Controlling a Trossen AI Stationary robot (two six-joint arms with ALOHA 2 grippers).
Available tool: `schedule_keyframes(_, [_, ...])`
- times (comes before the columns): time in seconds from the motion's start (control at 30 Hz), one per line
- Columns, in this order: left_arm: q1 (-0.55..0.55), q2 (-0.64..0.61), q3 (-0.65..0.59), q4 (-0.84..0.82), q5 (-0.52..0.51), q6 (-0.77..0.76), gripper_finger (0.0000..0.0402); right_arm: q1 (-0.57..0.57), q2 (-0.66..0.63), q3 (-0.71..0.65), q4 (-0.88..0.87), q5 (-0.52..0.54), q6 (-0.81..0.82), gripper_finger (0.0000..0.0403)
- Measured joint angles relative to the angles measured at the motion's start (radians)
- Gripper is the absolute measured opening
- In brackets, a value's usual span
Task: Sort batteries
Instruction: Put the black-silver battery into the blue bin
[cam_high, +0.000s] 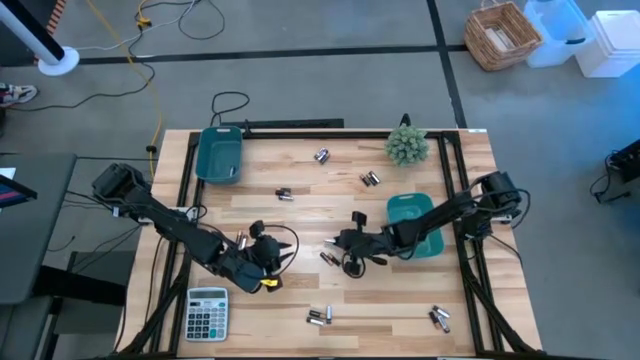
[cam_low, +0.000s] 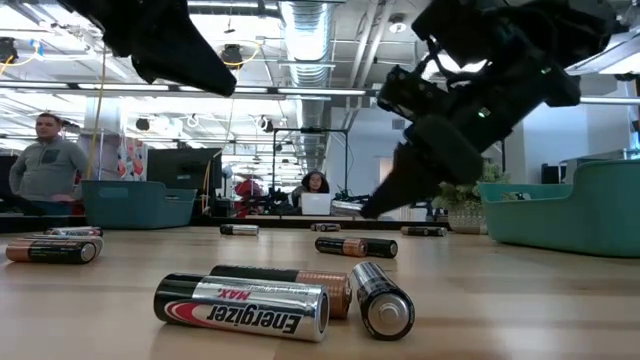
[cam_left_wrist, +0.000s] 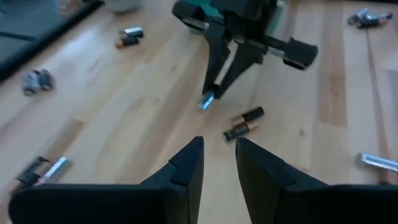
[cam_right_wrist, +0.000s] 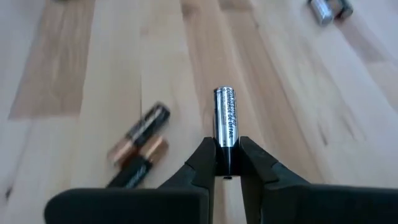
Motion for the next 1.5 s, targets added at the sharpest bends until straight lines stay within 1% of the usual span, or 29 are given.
schedule_keyframes(0.13, [0.000,-0.025,0.000,0.002,-0.017,0.022,0.0089,-0.039,0.000,0.038,0.003,-0.009,-0.021,0.0056])
schedule_keyframes(0.3, [0.000,-0.063,0.000,0.004,-0.061,0.056,0.0089,-0.096,-0.001,0.110,0.001,-0.035,-0.111,0.0056])
schedule_keyframes(0.47, [-0.011,-0.105,0.000,0.004,-0.080,0.082,0.0089,-0.155,-0.001,0.198,0.003,-0.088,-0.202,0.0056])
schedule_keyframes(0.53, [-0.021,-0.123,0.000,0.004,-0.105,0.099,0.0089,-0.178,-0.001,0.230,0.003,-0.091,-0.246,0.0056])
schedule_keyframes(0.67, [-0.047,-0.168,0.000,0.001,-0.188,0.144,0.0089,-0.230,-0.001,0.290,0.000,-0.126,-0.308,0.0056])
schedule_keyframes(0.87, [-0.081,-0.222,0.000,-0.006,-0.225,0.191,0.0089,-0.310,-0.001,0.371,-0.002,-0.218,-0.348,0.0056])
schedule_keyframes(1.0, [-0.119,-0.237,0.000,-0.006,-0.292,0.218,0.0089,-0.353,0.004,0.427,0.001,-0.244,-0.375,0.0056])
schedule_keyframes(1.1, [-0.152,-0.245,0.000,-0.006,-0.343,0.233,0.0089,-0.385,0.043,0.499,-0.010,-0.295,-0.400,0.0056])
schedule_keyframes(1.23, [-0.194,-0.258,-0.001,-0.014,-0.385,0.238,0.0089,-0.431,0.138,0.631,-0.048,-0.360,-0.419,0.0056])
schedule_keyframes(1.33, [-0.221,-0.267,-0.001,-0.020,-0.410,0.237,0.0089,-0.460,0.219,0.747,-0.056,-0.413,-0.422,0.0056])
schedule_keyframes(1.5, [-0.270,-0.281,-0.001,-0.043,-0.516,0.232,0.0089,-0.491,0.372,0.970,-0.127,-0.462,-0.430,0.0056])
